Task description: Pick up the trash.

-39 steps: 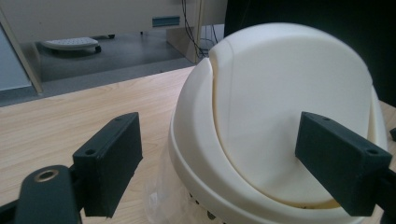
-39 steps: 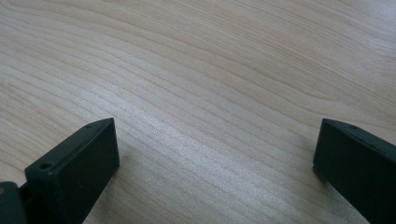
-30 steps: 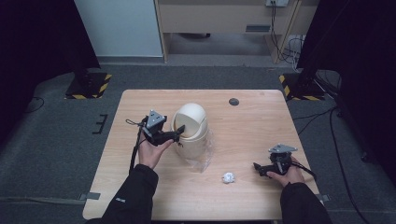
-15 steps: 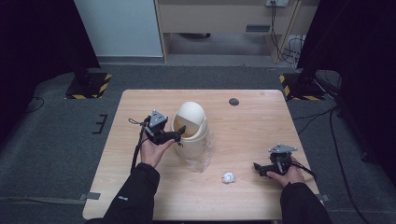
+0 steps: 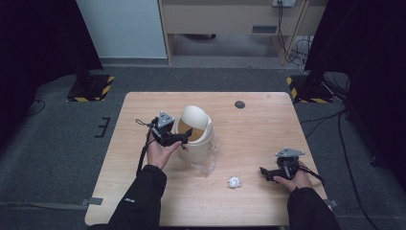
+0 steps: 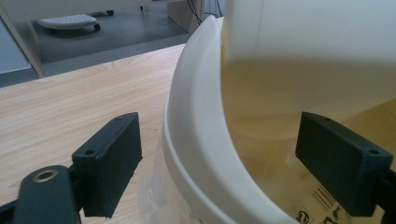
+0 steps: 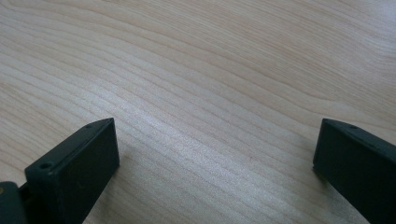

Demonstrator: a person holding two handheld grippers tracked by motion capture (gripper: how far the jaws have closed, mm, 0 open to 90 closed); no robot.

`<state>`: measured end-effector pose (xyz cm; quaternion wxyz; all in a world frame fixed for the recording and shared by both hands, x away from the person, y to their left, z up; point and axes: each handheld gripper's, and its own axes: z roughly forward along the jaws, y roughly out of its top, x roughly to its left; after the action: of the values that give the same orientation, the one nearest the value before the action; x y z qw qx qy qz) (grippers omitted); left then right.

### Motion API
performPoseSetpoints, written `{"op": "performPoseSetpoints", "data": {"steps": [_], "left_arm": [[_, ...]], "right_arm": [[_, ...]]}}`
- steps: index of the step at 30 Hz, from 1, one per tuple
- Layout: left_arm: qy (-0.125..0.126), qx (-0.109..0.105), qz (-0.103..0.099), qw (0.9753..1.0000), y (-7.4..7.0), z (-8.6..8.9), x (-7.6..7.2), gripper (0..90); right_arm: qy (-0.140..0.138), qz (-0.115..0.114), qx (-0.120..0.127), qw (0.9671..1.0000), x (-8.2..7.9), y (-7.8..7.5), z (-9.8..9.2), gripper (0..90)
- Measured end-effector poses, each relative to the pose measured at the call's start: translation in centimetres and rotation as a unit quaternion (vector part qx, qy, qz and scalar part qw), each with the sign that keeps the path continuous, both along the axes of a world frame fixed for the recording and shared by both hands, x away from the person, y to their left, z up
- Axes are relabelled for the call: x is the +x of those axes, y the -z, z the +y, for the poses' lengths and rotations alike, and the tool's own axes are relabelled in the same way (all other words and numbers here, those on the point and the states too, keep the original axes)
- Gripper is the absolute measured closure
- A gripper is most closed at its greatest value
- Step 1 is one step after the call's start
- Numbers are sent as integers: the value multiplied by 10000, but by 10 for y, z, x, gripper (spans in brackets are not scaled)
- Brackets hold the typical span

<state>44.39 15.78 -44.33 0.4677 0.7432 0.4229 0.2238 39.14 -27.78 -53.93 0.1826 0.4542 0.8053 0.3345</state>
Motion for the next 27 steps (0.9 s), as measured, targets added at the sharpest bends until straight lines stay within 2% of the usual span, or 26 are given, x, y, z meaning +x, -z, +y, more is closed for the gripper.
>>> {"op": "performPoseSetpoints", "data": {"steps": [8, 16, 21, 22, 27], "left_arm": [[69, 9, -37, 10000, -2, 3, -5, 140], [114, -116, -218, 9996, -13, 16, -20, 142], [151, -152, -328, 9992, -19, 26, -32, 142], [189, -166, -371, 9990, -20, 31, -39, 142], [251, -245, -411, 9985, -18, 39, -53, 142]], "right_arm": [[1, 1, 1, 10000, 0, 0, 0, 5], [0, 1, 1, 10000, 0, 0, 0, 5], [1, 0, 0, 10000, 0, 0, 0, 5], [0, -1, -1, 10000, 0, 0, 0, 5], [1, 0, 0, 10000, 0, 0, 0, 5]]}}
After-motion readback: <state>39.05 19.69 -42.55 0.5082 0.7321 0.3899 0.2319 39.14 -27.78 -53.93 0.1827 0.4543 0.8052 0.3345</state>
